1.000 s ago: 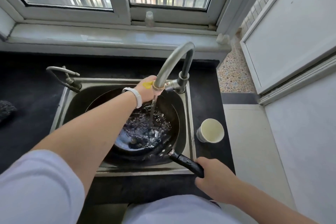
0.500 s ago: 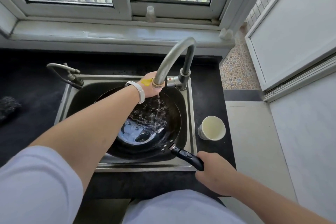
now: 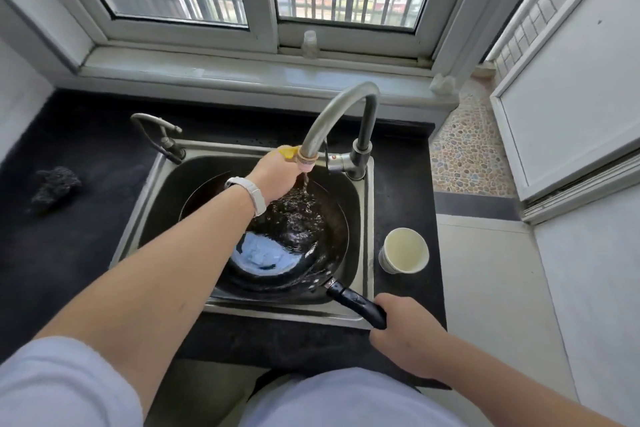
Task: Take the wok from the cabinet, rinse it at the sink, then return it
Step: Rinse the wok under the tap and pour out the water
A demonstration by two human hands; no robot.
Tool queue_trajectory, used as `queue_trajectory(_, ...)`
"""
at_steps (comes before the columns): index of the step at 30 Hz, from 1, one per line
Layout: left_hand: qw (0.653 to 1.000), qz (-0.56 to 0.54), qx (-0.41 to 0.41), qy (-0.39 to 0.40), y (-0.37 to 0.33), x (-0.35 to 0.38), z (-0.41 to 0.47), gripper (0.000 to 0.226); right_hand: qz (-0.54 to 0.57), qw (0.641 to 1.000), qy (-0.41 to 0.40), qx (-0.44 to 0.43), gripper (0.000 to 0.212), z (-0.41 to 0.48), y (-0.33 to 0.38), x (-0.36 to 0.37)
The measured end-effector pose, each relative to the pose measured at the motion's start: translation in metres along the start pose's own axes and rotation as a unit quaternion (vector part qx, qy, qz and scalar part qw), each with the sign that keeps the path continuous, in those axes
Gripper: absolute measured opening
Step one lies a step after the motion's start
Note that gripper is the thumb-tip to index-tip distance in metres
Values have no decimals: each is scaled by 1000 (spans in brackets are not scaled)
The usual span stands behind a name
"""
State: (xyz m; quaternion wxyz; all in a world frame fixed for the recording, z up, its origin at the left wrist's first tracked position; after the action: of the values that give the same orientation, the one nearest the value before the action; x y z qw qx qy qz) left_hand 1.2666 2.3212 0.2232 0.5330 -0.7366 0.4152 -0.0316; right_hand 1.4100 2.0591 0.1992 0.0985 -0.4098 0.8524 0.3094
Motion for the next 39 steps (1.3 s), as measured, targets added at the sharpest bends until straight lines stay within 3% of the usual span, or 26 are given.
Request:
queue_trajectory(4,993,-68,-48,-85,33,15,-57,23,-2,1000,-7,-25,26,-3,1,-4)
queue_trajectory(6,988,-103,-26,-111,43,36,-96,18,-3,999,-12,-36,24,-2,-1,-7)
queue_trajectory(11,989,-58,34,-129,52,93,-168,21,-10,998,-13,-55,6,-2,-6,-12)
queue_trajectory(14,992,-35,71,-100,44,127,-184,22,-13,998,-14,-63,5,1,-9,-11)
queue_trajectory(18,995,-92,-6,-40,59,156,-180,22,-10,997,-14,-71,4,3,-8,-5)
queue_trajectory(20,993,-98,-23,-58,57,155,-182,21,-8,997,-12,-73,4,5,-9,-4)
queue_trajectory(23,985,-96,18,-141,35,127,-185,25,-17,997,-7,-76,6,8,-12,-7)
queue_trajectory(26,966,-165,19,-198,19,74,-158,25,-25,997,-1,-76,2,9,-12,-9)
queue_trajectory(29,961,-217,-33,-167,21,26,-90,26,-16,998,7,-68,5,8,-13,-7)
queue_trajectory(32,975,-179,-67,-117,22,-9,-26,22,2,998,24,-51,8,6,-13,-2)
queue_trajectory(35,996,-77,-10,-33,-1,-13,6,22,13,999,27,-35,13,5,-14,2)
queue_trajectory(39,998,0,19,68,-17,0,43,24,17,999,21,-20,18,5,-13,2)
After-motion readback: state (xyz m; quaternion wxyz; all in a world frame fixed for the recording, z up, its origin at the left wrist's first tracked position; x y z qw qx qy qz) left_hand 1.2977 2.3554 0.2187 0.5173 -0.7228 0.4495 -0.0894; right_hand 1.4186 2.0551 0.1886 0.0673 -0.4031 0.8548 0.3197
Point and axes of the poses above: each hand's wrist, its own z-axis towards the middle knuckle, its own x-axis out of the palm, y = z × x, the point moved 5 cm from there along z, towards the middle knuckle, and after that the axes turned 12 degrees about y, right-handed, at the moved point
